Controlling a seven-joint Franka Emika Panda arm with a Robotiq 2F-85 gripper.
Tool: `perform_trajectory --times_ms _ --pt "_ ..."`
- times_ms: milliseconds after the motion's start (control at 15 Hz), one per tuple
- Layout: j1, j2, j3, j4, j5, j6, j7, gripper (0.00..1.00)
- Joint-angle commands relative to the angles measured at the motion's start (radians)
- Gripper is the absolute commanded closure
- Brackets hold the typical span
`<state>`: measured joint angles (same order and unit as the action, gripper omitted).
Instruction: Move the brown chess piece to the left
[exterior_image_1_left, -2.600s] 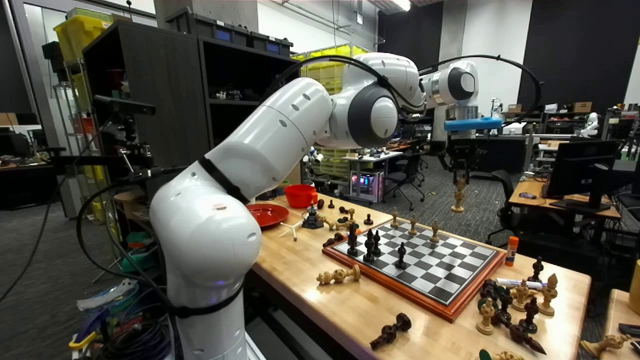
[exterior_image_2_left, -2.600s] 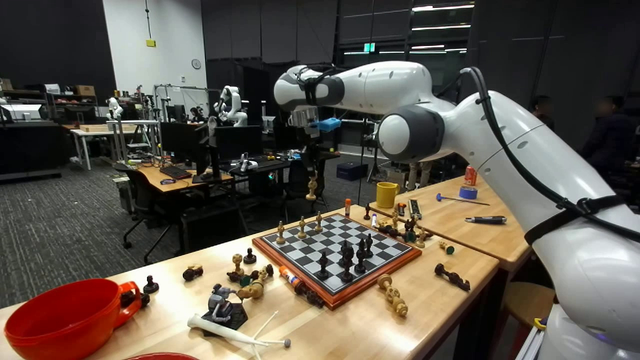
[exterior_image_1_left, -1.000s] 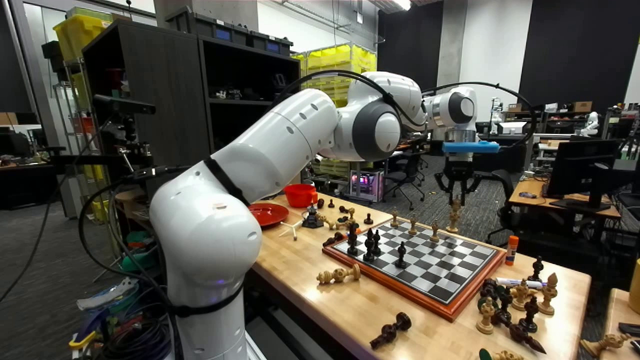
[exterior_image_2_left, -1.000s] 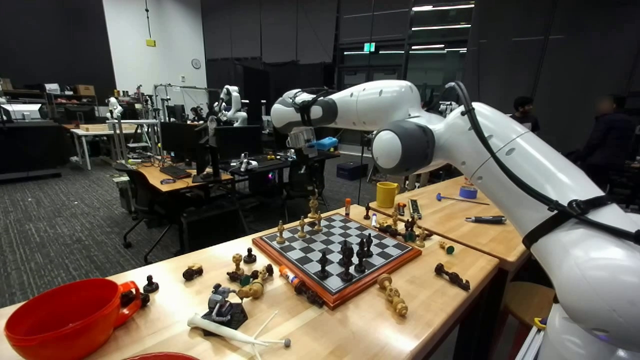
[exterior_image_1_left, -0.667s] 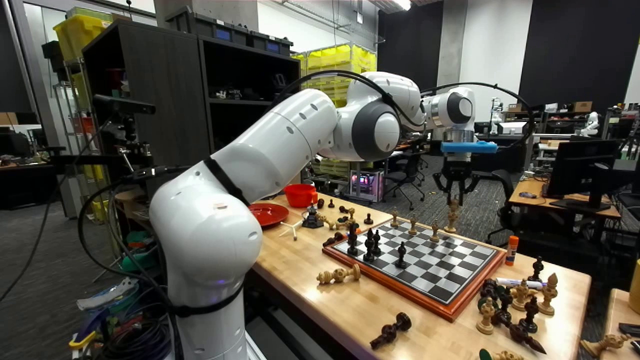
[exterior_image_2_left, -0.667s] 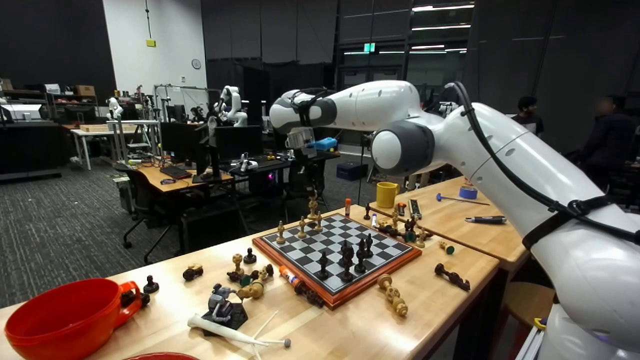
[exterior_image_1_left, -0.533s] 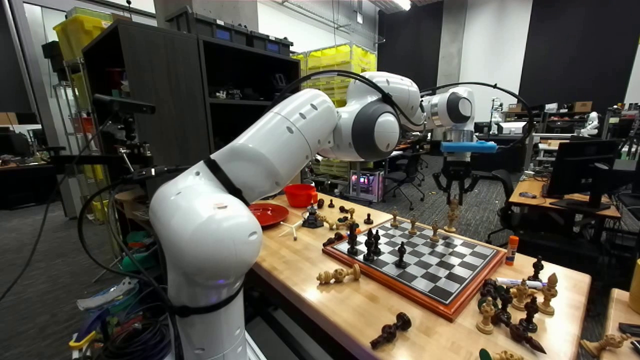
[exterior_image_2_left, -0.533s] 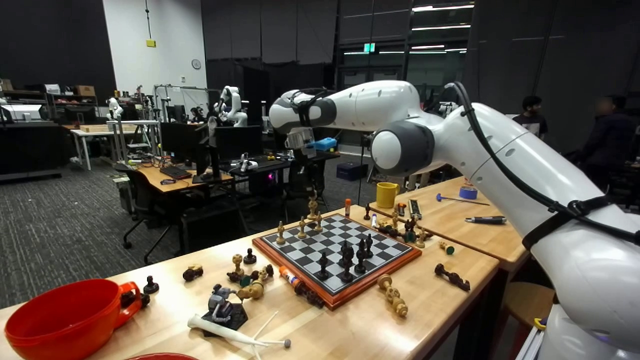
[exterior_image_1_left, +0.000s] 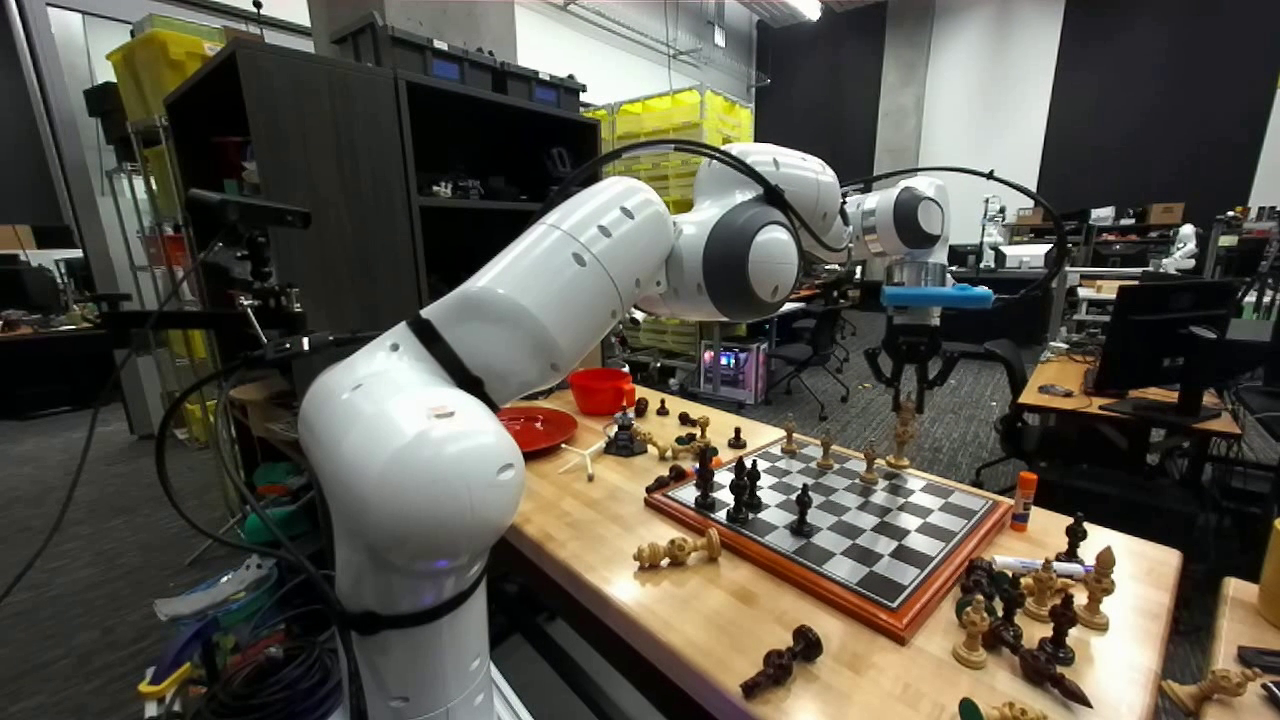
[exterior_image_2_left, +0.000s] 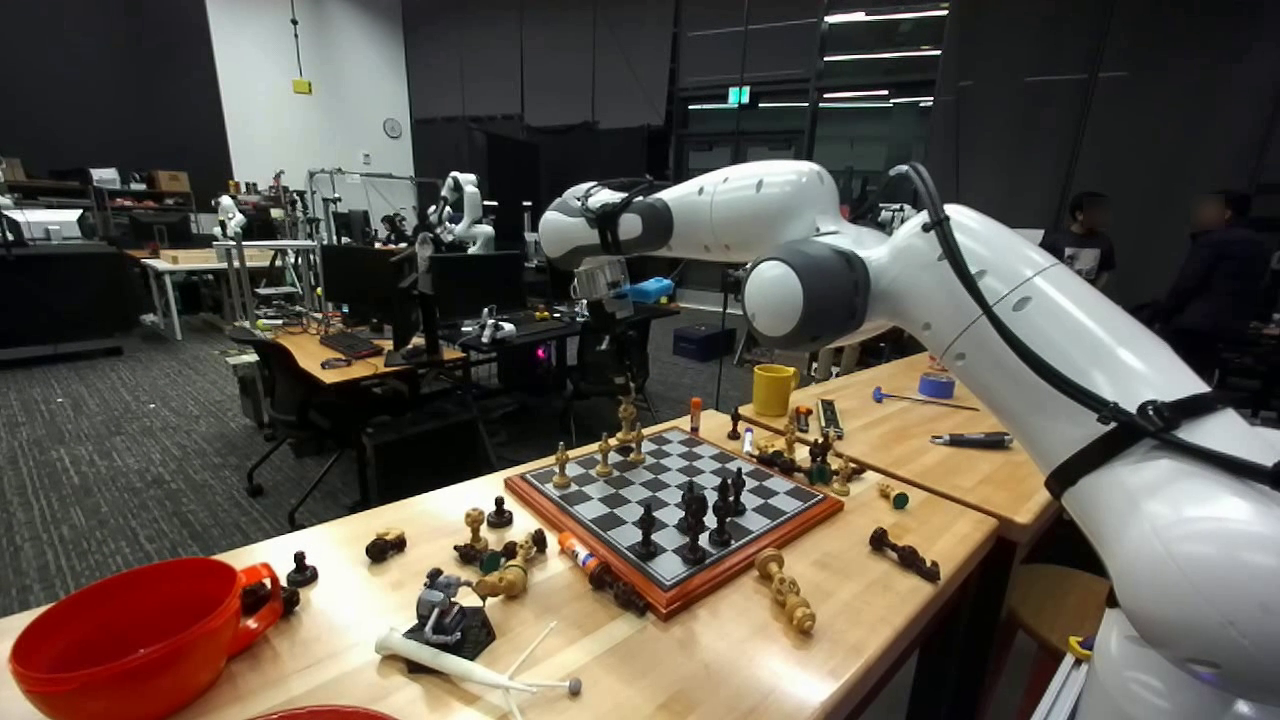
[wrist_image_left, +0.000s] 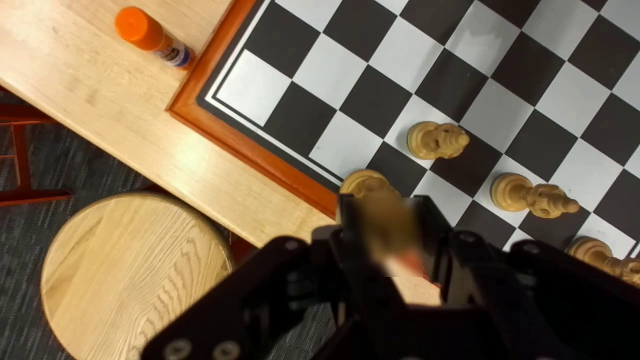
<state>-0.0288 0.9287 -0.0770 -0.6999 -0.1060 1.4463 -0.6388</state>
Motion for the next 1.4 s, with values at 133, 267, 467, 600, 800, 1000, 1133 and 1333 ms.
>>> perform_trajectory --times_ms 133,267,467,600,800,1000,1133,1333 --pt "0.007 -0.036 -0.004 -0.065 -0.011 -0.005 -0.006 0.92" --pt "0.008 -0.039 -0.003 -0.074 -0.011 -0.004 -0.006 0.92" --pt "0.01 -0.042 -0.003 -0.078 -0.011 -0.005 -0.007 0.92" --pt "0.012 -0.041 -0.003 -0.081 -0.012 -0.007 -0.007 0.92" --pt "0.014 -0.043 -0.003 -0.085 -0.012 -0.007 -0.007 0.92" --pt "0.015 -0.043 -0.004 -0.086 -0.014 -0.009 -0.007 0.92" --pt "0.015 -0.044 -0.003 -0.087 -0.011 -0.012 -0.006 0.86" --pt "0.014 -0.044 -0.002 -0.087 -0.01 -0.015 -0.007 0.43"
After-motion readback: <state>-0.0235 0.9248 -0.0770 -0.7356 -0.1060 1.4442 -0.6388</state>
